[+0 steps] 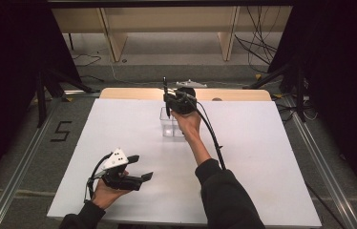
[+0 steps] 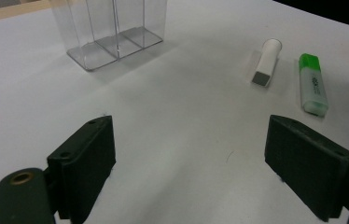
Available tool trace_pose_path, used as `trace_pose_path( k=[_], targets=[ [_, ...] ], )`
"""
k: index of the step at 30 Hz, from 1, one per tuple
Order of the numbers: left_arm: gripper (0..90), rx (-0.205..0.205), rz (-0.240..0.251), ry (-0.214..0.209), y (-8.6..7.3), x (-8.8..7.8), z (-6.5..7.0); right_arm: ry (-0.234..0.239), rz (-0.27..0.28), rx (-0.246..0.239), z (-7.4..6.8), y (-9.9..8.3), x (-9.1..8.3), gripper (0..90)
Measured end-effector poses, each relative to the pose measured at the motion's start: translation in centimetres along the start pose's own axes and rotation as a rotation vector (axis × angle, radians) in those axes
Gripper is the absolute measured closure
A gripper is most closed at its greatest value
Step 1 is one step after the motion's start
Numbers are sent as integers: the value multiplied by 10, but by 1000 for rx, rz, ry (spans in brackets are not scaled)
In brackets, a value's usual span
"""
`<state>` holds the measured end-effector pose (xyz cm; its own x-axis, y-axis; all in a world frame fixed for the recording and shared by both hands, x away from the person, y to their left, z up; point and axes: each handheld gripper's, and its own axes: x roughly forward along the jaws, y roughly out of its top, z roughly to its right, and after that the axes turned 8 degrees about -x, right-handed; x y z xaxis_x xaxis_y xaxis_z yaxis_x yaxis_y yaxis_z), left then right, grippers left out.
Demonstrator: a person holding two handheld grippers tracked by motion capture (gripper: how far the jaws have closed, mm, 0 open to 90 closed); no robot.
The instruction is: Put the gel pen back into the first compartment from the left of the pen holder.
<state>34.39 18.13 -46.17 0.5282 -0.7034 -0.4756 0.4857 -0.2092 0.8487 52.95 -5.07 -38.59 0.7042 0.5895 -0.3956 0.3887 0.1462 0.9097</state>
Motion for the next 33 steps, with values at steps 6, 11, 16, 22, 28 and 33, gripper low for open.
trace_pose_path(
  k=[6, 11, 16, 22, 28, 33],
  targets=[
    [158, 4, 3, -1, 0, -1, 0, -6, -16, -14, -1, -3, 4, 796],
    [158, 5, 3, 1, 0, -1, 0, -9, -30, -18, -2, -6, 8, 796],
    [158, 7, 2, 1, 0, -1, 0, -9, -42, -29, -3, -9, 10, 796],
    [158, 11, 3, 1, 0, -1, 0, -8, -46, -34, -6, -12, 12, 794],
    [158, 12, 2, 3, -1, -1, 0, -12, -50, -35, -7, -15, 13, 793],
    [158, 14, -2, 7, -1, -1, 0, -13, -52, -29, -6, -19, 13, 792]
  ],
)
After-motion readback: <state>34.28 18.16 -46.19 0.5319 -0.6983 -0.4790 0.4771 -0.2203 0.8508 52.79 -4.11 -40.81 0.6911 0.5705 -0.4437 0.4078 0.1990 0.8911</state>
